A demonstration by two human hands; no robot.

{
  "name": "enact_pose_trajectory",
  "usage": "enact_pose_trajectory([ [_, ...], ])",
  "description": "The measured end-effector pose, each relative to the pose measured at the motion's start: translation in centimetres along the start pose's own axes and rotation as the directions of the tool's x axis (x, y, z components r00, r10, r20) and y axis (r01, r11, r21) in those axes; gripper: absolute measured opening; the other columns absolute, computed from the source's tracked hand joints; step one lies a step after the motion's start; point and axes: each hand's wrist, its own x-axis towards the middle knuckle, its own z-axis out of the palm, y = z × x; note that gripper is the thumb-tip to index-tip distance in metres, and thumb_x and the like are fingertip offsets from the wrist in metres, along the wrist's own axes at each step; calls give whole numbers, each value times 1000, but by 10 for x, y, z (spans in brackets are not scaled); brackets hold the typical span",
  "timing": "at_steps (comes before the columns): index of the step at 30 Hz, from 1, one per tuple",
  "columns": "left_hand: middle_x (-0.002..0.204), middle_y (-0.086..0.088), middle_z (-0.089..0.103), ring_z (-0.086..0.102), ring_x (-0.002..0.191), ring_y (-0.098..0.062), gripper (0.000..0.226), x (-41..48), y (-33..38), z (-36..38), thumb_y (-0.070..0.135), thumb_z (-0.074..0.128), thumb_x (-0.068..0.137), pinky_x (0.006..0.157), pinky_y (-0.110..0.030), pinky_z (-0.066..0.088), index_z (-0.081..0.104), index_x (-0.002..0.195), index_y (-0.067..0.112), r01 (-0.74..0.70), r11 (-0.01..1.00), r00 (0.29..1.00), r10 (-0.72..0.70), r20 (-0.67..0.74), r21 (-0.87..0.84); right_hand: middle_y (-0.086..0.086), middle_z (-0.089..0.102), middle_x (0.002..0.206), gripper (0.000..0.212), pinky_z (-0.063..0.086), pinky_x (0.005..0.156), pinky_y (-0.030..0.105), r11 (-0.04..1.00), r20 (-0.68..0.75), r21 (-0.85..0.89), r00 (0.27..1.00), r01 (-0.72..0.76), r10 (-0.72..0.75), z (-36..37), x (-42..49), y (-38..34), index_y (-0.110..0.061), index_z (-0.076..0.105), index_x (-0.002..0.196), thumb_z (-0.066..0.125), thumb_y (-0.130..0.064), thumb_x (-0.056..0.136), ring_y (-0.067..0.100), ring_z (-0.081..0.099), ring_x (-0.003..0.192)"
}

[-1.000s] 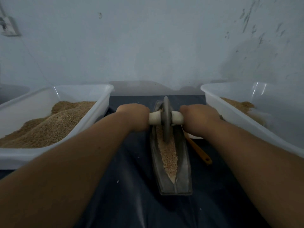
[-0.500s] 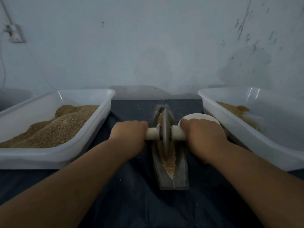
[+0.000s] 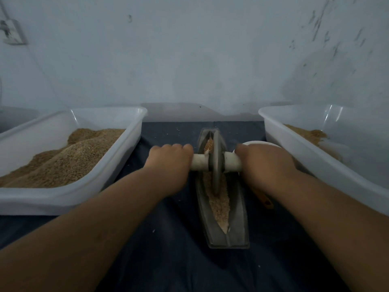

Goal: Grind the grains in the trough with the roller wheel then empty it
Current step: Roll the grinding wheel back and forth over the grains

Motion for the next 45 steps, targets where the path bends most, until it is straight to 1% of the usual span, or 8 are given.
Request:
enact_pose_trajectory([
  [7,111,-6,57,56,101,-28,28,41,-1,-1,24,60,87,76,-39,34,46,110,18,31,999,999,-32,43,15,-3,56,85,23,44,62,32,999,-26,21,998,-48,49,14,37,10,-26,48,98,65,-30,82,17,50,70],
  [14,93,3,58,52,73,-19,27,-1,-5,0,34,61,85,65,-35,38,36,90,27,-20,997,1000,21,22,-71,-7,37,70,26,47,63,35,999,-91,-48,996,-13,8,-2,-3,-6,-26,48,96,67,-23,79,17,46,64],
  [17,80,10,45,43,64,-12,32,-32,-3,-7,38,62,84,62,-33,36,31,87,30,-36,996,999,37,11,-81,-4,49,75,32,52,66,36,997,-120,-61,992,42,-49,-9,-30,-9,-29,38,87,67,-21,75,19,50,67],
  [20,77,11,37,40,65,-11,35,-57,-1,-13,40,61,83,62,-32,33,26,85,32,-65,995,997,62,-40,-77,-10,55,74,36,18,43,21,976,-210,-201,970,81,-124,-14,-58,-10,-31,50,88,77,-31,65,12,38,58],
  [23,77,11,34,41,68,-11,38,-64,0,-16,39,61,83,64,-32,33,24,84,32,-77,992,997,75,-21,-99,-11,35,61,43,-5,52,23,954,-295,-299,949,18,-110,-24,-71,-14,-31,54,81,83,-36,50,11,24,52],
  [30,91,5,49,44,74,-16,31,-15,-6,-5,26,61,85,67,-36,35,29,89,27,-47,993,997,54,62,-110,-7,50,77,28,48,62,34,999,-76,-41,997,18,-21,-4,-19,-6,-28,47,101,65,-24,79,17,53,68],
  [36,113,-7,56,55,101,-29,28,42,-6,3,24,60,87,77,-41,35,45,109,19,20,1000,999,-20,28,-7,-8,42,71,22,40,59,31,1000,-54,13,998,-29,29,7,38,7,-27,45,92,65,-30,82,15,45,65],
  [45,112,-5,55,55,102,-27,30,15,1,-2,24,60,85,85,-42,38,44,111,19,14,1000,1000,-14,5,8,-3,54,84,27,51,66,37,998,-34,17,997,-68,68,8,12,1,-26,48,104,65,-28,83,20,55,72],
])
